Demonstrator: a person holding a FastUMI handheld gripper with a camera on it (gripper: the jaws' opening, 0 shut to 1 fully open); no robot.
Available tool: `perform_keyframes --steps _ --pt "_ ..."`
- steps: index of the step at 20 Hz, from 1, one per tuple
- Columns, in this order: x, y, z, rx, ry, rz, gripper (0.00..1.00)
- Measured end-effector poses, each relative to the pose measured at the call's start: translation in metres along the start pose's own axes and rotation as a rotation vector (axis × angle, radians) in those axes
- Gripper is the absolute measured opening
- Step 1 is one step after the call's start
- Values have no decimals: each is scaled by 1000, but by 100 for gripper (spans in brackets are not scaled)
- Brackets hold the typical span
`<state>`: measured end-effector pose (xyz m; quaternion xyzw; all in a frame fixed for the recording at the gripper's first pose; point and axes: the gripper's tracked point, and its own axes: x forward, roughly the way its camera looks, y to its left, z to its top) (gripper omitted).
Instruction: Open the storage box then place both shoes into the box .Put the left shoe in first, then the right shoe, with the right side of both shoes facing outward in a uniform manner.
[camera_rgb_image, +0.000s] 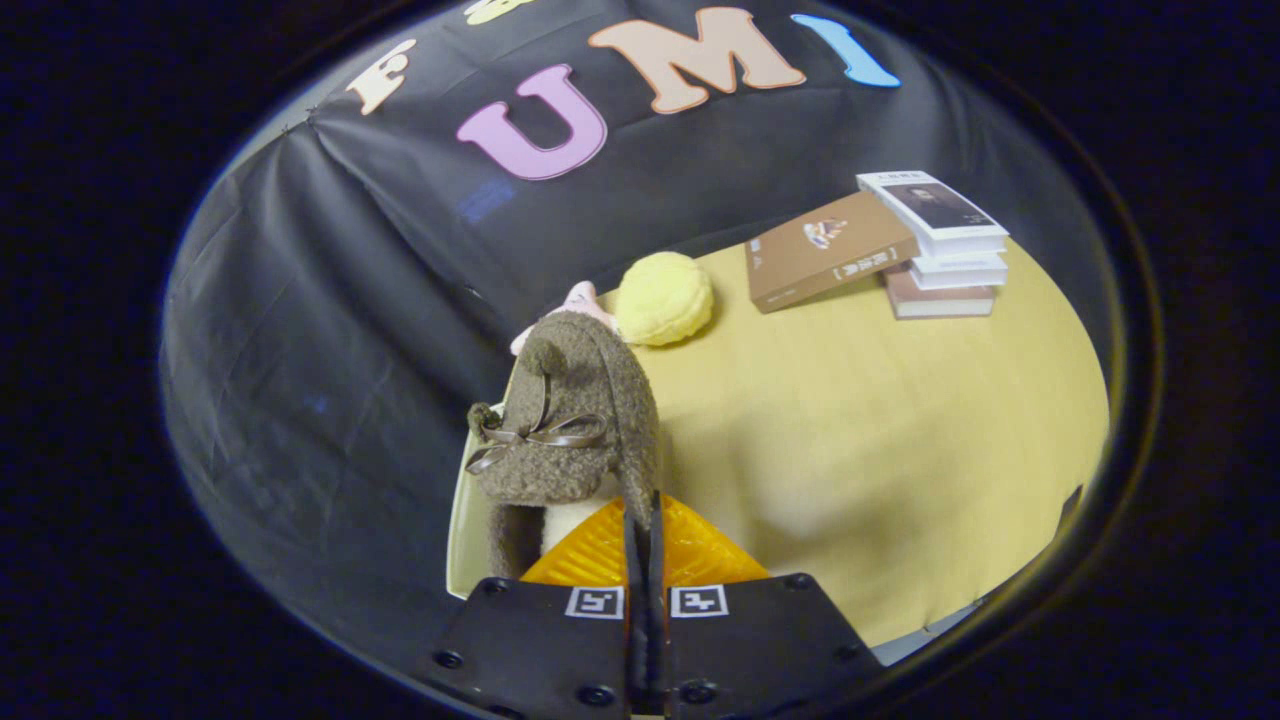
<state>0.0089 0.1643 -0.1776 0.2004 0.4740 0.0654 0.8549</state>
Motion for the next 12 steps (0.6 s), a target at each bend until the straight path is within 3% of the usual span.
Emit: perform_keyframes --steps 5,12 --pt "24 36 -20 -28 23 -22 3" --pt "67 39 -55 -92 72 -140 4"
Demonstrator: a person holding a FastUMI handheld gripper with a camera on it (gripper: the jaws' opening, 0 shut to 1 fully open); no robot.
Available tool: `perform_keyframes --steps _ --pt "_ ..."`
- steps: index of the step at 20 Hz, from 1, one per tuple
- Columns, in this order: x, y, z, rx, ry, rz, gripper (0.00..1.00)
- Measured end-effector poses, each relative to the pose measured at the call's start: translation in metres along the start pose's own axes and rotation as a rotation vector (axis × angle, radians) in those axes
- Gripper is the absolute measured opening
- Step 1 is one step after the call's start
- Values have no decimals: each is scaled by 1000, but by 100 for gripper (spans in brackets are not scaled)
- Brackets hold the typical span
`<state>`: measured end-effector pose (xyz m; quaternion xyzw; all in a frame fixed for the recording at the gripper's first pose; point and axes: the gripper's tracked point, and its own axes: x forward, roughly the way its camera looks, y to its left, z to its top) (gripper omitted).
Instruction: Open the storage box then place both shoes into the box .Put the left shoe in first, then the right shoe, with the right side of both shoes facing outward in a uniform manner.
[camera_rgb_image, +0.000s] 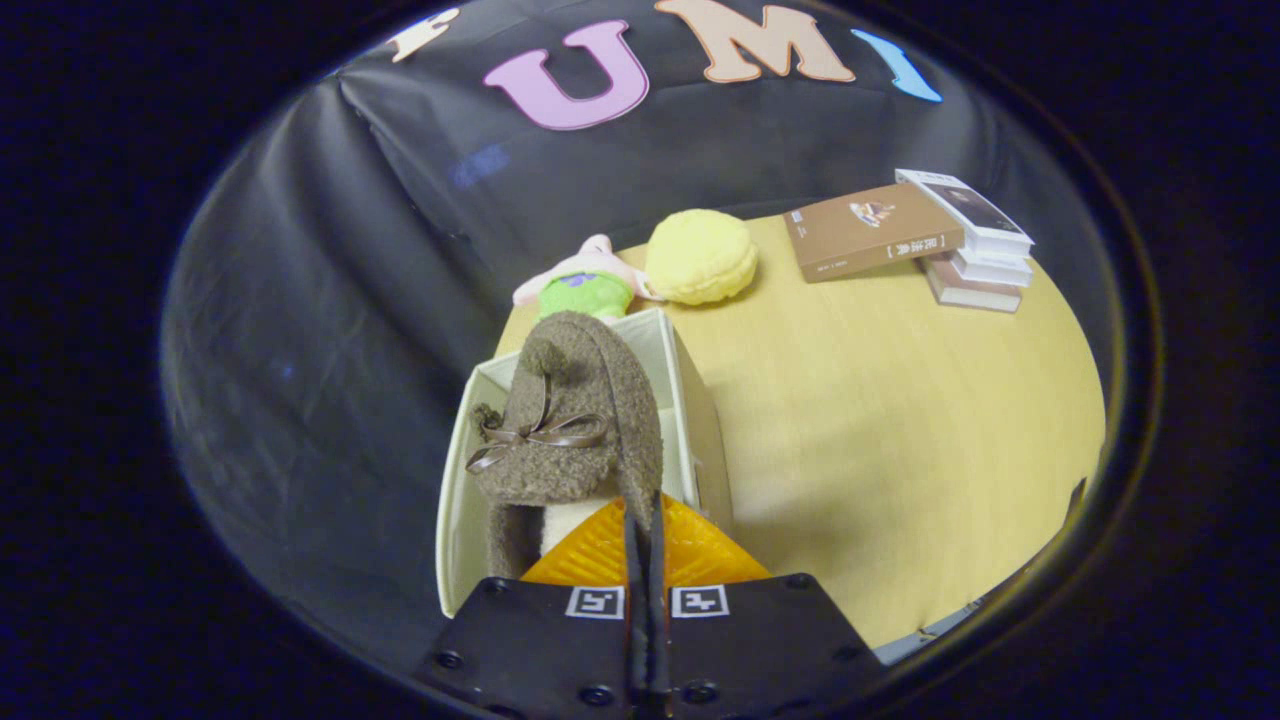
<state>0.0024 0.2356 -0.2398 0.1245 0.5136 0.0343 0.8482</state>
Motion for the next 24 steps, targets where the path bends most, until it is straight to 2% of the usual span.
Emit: perform_keyframes --steps 6,10,12,13,14,16,20,22,24 --pt "20 -1 -9 -17 -10 -80 4" --pt "23 3 -10 -46 -18 -92 11" --pt "15 4 -4 -58 -35 -96 17" --pt "19 4 -4 -66 -44 -95 27" --pt "16 6 -1 -73 -51 -85 30" --pt "13 23 -1 -89 -61 -39 47" --pt "5 34 10 -235 -129 -36 81" --pt "-3 42 15 -252 -168 -6 98" --pt "-16 42 25 -267 -216 21 98"
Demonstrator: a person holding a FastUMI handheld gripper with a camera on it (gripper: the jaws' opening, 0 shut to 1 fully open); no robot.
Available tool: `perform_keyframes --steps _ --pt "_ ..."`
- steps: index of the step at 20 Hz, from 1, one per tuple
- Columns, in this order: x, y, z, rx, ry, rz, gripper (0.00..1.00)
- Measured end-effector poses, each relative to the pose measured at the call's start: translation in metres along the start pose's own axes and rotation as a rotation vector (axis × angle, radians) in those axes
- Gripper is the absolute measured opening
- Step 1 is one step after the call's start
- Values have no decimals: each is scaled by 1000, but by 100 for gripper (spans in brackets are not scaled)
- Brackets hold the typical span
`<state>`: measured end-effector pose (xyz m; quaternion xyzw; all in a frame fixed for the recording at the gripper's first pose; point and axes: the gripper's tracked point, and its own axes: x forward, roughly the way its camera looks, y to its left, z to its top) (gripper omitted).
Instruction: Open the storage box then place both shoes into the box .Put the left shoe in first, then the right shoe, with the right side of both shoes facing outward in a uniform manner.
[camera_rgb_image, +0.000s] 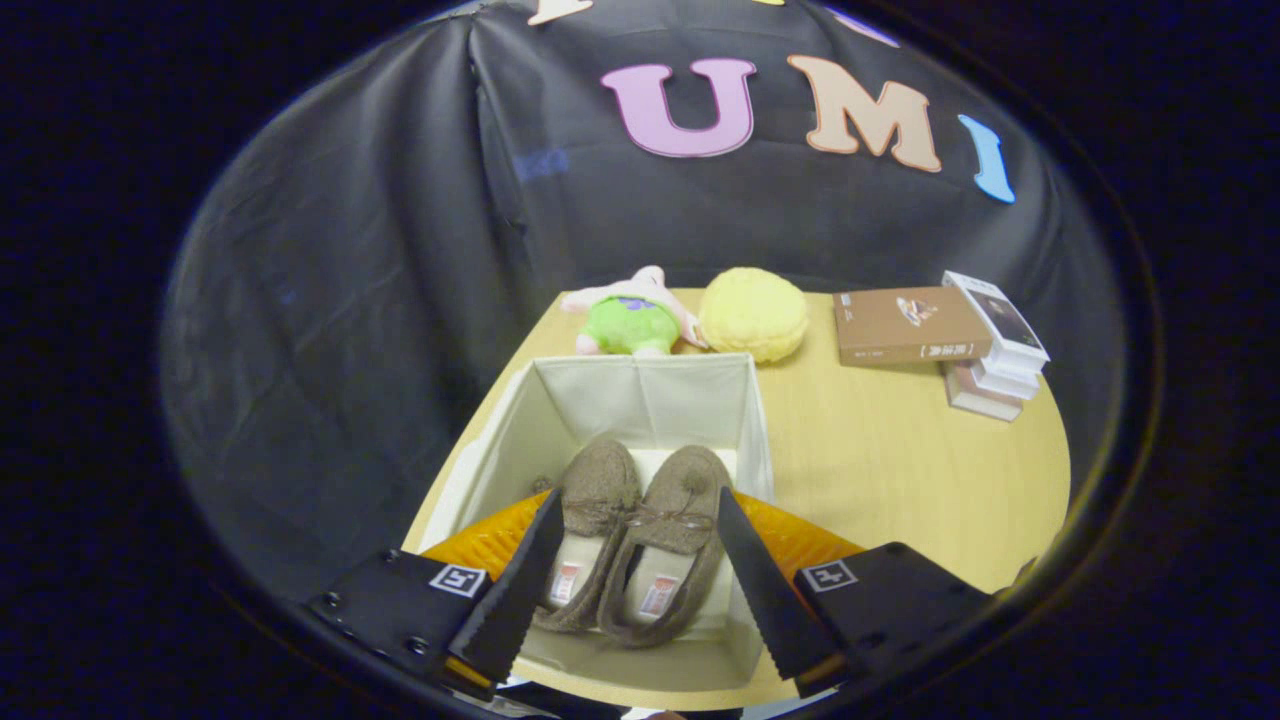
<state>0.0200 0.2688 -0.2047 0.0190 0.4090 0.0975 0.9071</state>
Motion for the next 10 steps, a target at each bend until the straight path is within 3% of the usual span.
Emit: perform_keyframes --steps 5,10 --pt "-44 -33 34 -40 -160 9 98" --pt "-104 -102 75 -61 -343 -40 98"
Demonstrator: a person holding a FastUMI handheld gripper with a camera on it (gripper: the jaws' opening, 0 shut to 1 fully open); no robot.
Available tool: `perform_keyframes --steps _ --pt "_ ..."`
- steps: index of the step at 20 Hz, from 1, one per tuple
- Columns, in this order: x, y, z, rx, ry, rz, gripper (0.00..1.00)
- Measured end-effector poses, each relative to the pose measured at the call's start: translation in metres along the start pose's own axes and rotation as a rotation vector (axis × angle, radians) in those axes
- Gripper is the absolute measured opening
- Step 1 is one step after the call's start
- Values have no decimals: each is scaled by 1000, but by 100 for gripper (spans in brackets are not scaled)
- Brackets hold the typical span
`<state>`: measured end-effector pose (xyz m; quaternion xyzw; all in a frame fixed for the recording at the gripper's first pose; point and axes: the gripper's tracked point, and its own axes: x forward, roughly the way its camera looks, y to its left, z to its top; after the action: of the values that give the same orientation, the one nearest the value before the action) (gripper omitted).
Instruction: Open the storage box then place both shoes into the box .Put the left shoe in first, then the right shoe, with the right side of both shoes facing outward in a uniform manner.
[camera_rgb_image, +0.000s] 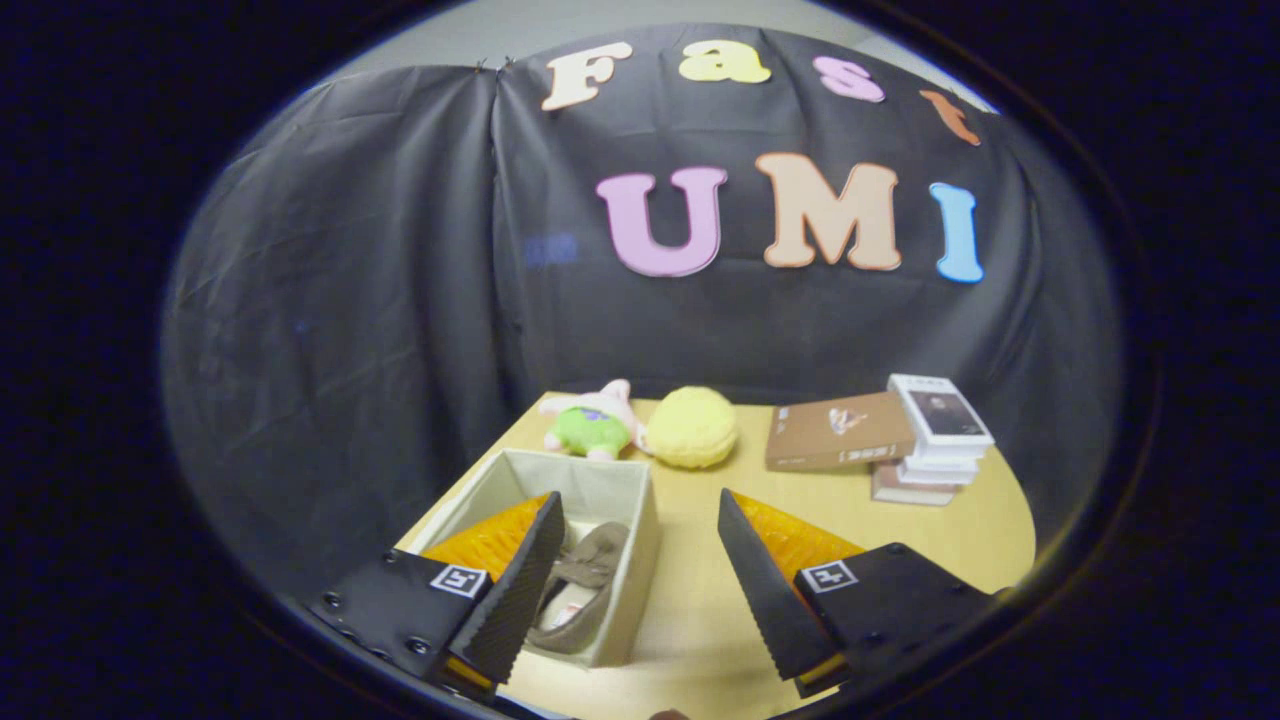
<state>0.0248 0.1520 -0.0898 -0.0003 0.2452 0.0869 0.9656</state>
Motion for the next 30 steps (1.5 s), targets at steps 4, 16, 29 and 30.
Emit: perform_keyframes --steps 4,16,29,30 --pt "-40 -69 32 5 -129 -69 97" --pt "-133 -212 55 25 -329 -286 97" --pt "-158 -249 60 58 -355 -366 97" --pt "-159 -249 62 58 -358 -368 97"
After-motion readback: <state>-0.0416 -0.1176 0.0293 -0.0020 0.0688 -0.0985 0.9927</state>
